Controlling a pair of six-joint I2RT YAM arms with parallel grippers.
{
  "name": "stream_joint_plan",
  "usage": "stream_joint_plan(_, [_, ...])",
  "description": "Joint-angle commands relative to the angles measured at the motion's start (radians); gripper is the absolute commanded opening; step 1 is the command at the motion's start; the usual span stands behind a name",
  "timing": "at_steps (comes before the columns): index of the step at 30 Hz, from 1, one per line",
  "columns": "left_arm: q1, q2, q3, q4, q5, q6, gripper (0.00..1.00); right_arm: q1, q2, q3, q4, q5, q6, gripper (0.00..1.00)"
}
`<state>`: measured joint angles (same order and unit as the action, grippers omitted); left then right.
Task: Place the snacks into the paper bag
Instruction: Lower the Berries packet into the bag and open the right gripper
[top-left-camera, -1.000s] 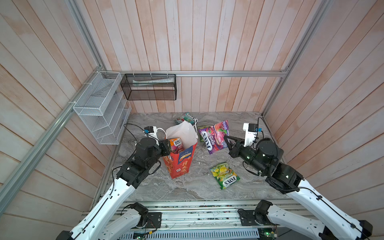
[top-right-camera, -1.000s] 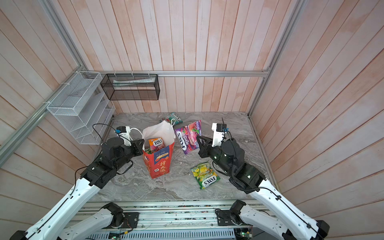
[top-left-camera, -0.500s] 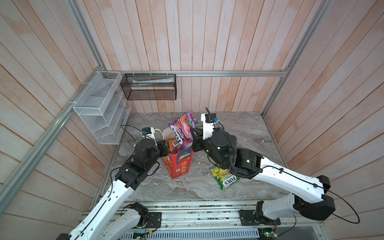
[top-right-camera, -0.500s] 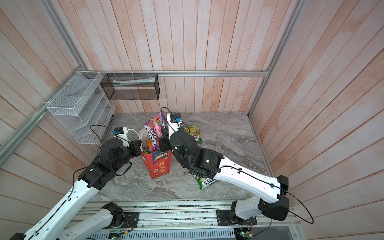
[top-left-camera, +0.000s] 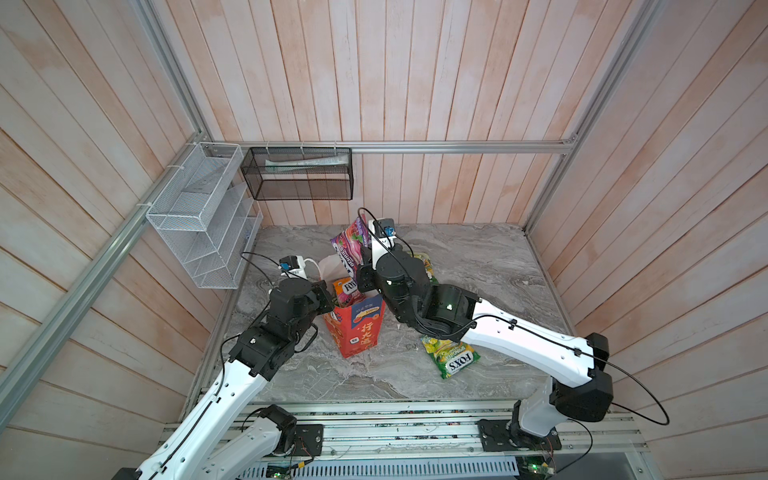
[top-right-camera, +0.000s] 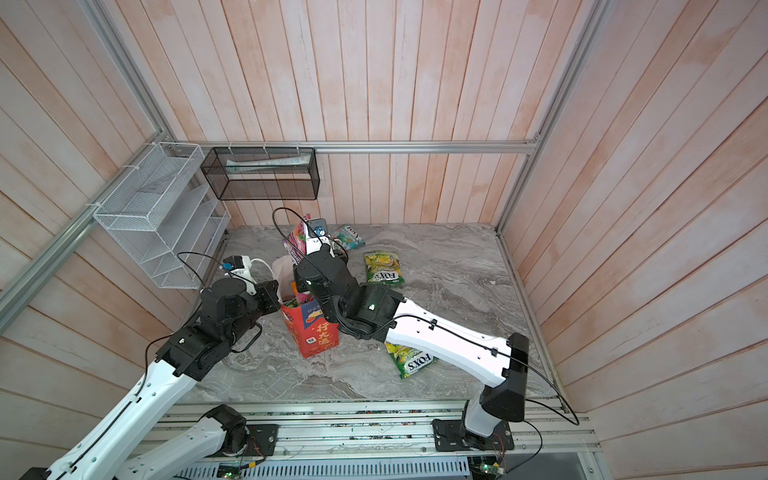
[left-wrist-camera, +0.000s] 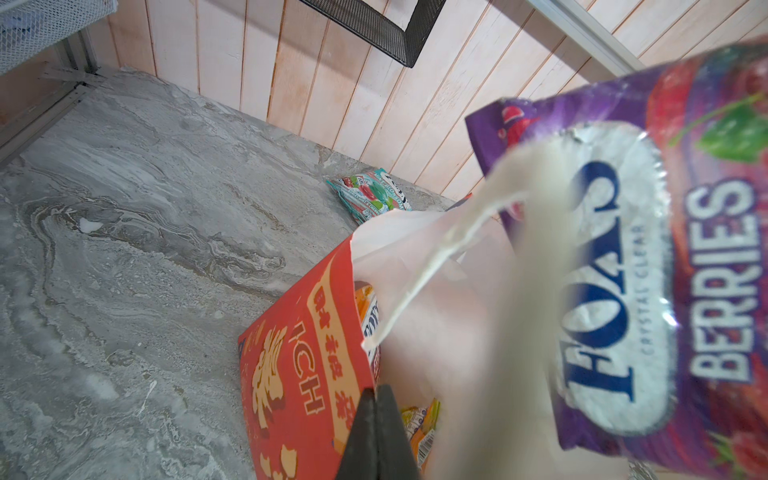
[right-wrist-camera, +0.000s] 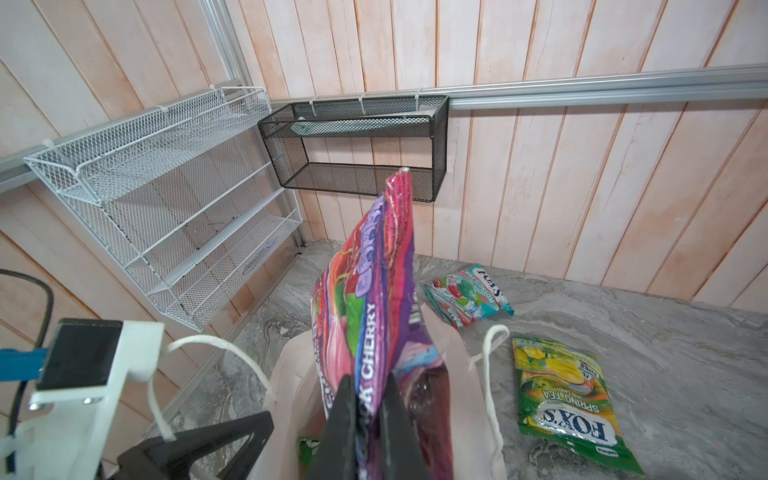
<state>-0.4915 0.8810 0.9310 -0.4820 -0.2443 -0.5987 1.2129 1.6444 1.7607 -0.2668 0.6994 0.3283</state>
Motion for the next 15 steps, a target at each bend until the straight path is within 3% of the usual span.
stream_joint_plan(1, [0.001,-0.005,0.012,0.011,-0.036,-0.007,0.0,0.002,0.009,0.015,-0.012,0.027,-0.008,0.0])
stream_joint_plan(8, [0.001,-0.027,0.007,0.0,-0.076,-0.016,0.0,0.002,0.005,-0.048,-0.071,-0.038,0.058,0.0])
stream_joint_plan(15, [0.0,-0.019,0.006,0.004,-0.072,-0.016,0.0,0.003,0.104,0.046,-0.197,-0.104,0.088,0.0])
